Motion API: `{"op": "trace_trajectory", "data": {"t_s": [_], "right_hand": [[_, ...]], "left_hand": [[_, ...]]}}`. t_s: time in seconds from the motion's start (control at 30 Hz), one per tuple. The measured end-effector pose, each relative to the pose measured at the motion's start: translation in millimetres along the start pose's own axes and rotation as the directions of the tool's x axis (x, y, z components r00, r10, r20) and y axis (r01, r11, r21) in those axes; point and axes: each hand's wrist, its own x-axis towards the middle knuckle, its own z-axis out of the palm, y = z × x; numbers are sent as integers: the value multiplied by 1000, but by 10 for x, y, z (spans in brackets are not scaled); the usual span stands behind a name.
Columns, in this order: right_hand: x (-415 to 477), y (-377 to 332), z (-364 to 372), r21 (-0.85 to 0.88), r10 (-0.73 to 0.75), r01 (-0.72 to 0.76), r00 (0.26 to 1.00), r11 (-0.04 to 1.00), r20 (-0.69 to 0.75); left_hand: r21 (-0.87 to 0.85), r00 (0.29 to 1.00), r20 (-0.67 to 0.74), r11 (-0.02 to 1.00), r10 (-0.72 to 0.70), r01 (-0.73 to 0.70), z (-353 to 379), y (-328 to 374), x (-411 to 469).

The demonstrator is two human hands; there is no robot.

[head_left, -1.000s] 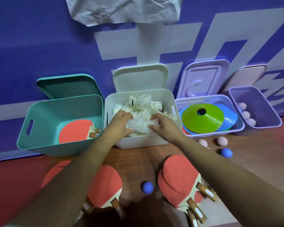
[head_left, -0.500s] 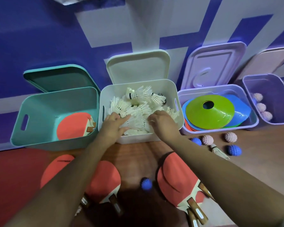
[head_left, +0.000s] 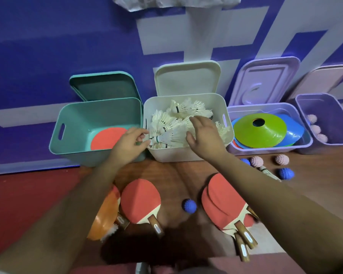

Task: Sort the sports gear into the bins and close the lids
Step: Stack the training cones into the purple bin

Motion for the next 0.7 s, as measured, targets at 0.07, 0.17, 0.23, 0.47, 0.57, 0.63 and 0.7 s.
{"op": "trace_trajectory", "data": {"t_s": [0.07, 0.17, 0.23, 0.47, 0.57, 0.63, 0.7], "right_hand": [[-145, -289, -32, 32, -11, 13, 999, 999, -52], [-473, -757, 81, 77, -48, 56, 995, 995, -92], [-730, -1049, 285, 114, -40, 45, 998, 992, -40], [-1529, -1810, 1234, 217, 124, -204, 935, 955, 332], [-1751, -2039, 1597, 231, 186, -329, 857, 916, 481], [-1831, -2177, 1783, 235, 214, -384, 821, 893, 529], [-1847, -2286, 1926, 230, 260, -446, 791, 865, 554]], "left_hand": [[-33, 999, -42, 999, -14, 12, -188, -117, -249], [-112, 996, -64, 992, -61, 54, -358, -333, -731], [-134, 993, -66, 987, -97, 87, -421, -522, -1107], [-141, 922, 114, 913, -369, 383, -364, -1437, -2290], [-155, 842, 122, 828, -525, 539, -345, -1745, -2591], [-171, 787, 100, 768, -609, 617, -361, -1887, -2719], [-196, 708, 77, 685, -702, 701, -355, -2032, -2766]]}}
